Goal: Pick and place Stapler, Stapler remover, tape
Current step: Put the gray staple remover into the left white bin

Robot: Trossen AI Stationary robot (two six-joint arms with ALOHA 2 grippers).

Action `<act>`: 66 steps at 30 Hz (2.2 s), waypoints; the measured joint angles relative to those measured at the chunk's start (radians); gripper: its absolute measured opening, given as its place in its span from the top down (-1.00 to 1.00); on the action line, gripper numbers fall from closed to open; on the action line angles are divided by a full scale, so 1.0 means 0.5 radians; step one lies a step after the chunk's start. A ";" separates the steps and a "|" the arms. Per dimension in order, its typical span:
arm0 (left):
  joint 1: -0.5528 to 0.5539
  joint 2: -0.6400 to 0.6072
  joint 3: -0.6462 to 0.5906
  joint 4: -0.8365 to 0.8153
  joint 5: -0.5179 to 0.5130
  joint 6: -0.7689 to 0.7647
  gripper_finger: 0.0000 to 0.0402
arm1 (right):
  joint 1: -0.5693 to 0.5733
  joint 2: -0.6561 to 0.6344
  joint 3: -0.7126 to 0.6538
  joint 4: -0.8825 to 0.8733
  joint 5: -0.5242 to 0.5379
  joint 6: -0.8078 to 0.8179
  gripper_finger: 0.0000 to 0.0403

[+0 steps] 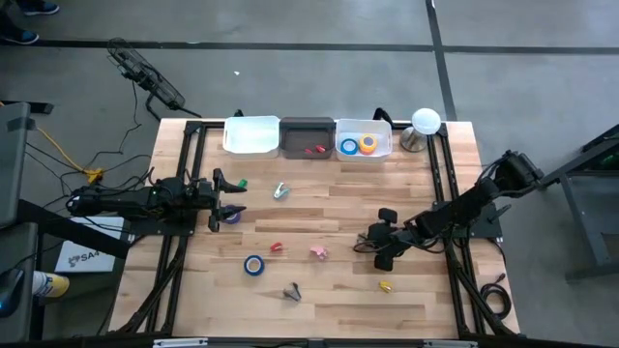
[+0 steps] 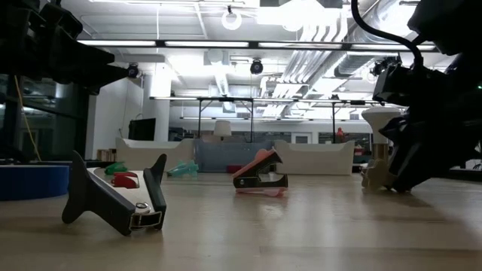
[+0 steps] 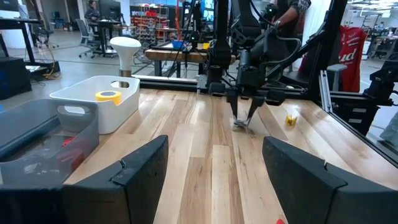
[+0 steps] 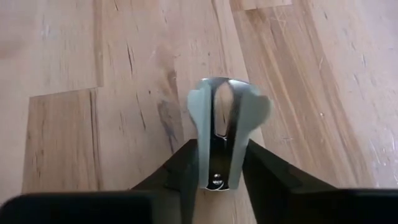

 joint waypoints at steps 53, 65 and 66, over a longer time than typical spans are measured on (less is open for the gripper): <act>0.001 0.000 0.037 0.159 -0.307 -0.176 -0.29 | -1.348 -0.214 1.149 -0.800 -0.622 -1.281 0.62; 0.000 0.003 0.242 0.176 -0.236 0.004 -0.29 | -1.386 0.121 1.374 -0.752 -0.696 -1.153 0.62; 0.000 0.003 0.246 0.179 -0.237 0.004 -0.29 | -1.386 0.143 1.394 -0.741 -0.699 -1.152 0.62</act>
